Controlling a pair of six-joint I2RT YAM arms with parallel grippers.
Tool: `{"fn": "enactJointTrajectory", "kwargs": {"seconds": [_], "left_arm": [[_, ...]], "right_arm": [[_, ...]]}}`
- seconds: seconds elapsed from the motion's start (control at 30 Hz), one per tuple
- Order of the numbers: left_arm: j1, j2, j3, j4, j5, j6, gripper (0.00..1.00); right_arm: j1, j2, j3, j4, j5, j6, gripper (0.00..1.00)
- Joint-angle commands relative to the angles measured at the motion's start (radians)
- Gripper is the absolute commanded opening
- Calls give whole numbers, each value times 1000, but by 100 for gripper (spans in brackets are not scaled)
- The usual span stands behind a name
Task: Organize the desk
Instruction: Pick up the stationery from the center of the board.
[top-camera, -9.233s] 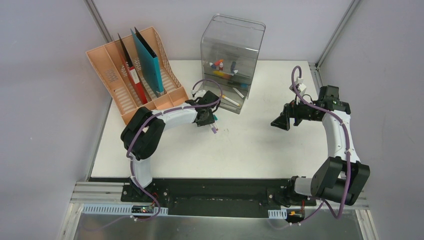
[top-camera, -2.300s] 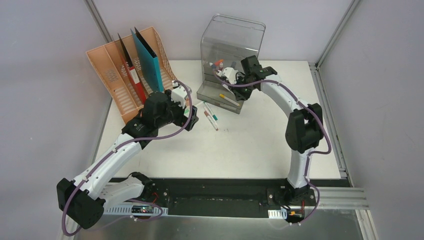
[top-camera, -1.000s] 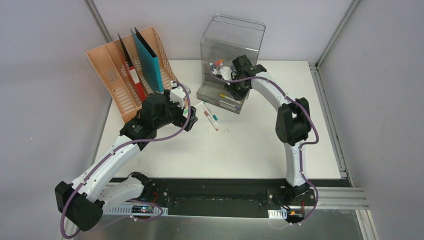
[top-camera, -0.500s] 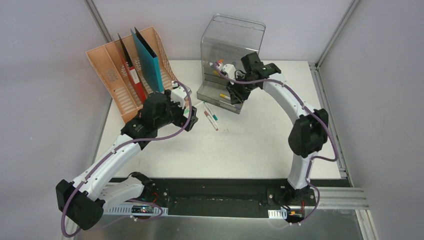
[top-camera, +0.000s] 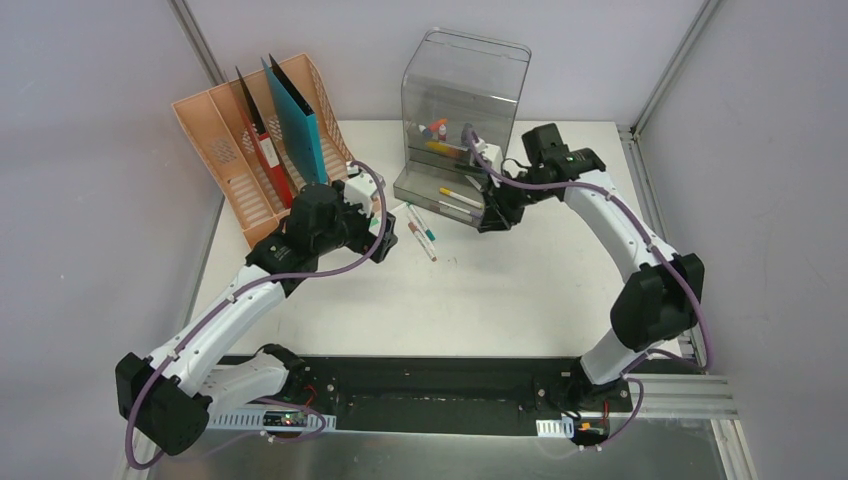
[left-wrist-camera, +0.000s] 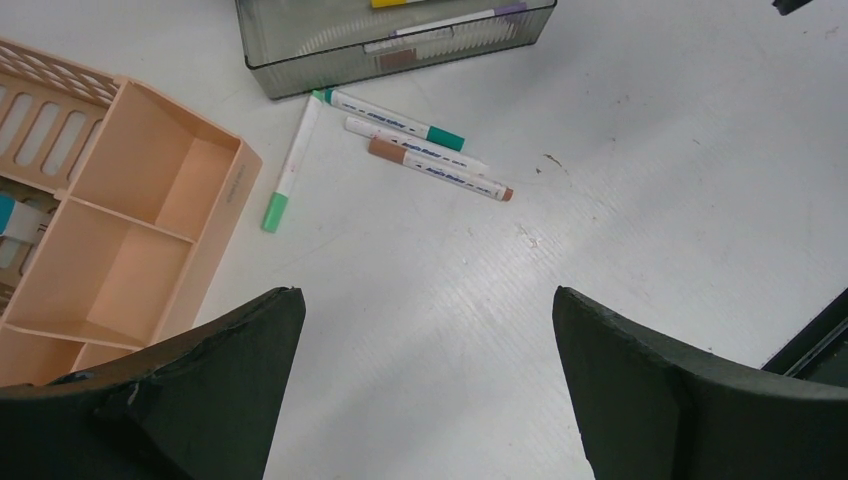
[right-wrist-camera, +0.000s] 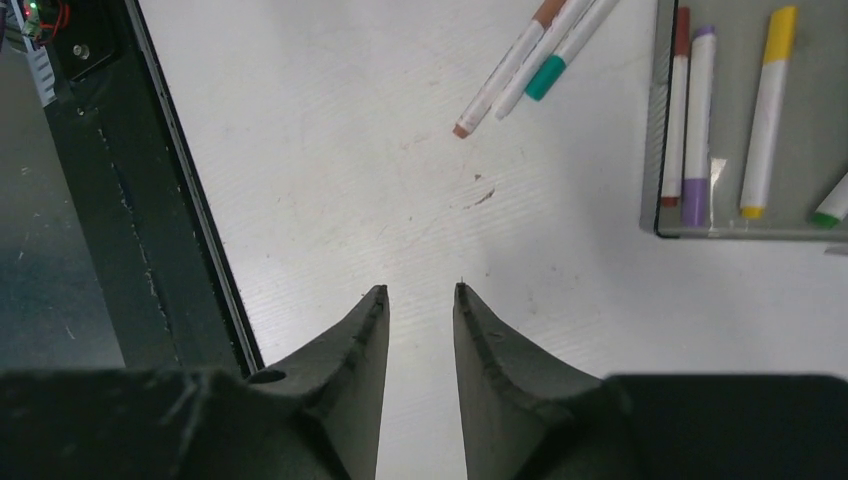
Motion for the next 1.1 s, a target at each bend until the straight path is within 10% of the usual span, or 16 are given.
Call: {"fn": "enactJointTrajectory", "kwargs": {"seconds": [0.0, 0.77, 1.07], "left_arm": [[14, 9, 3, 14, 18, -21, 99], [14, 346, -78, 356, 180, -667, 95], [-103, 572, 129, 94, -213, -823, 78]], "right_arm": [[-70, -104, -77, 47, -107, -22, 32], [-295, -134, -189, 85, -287, -27, 30], [-294, -119, -186, 68, -273, -49, 30]]}}
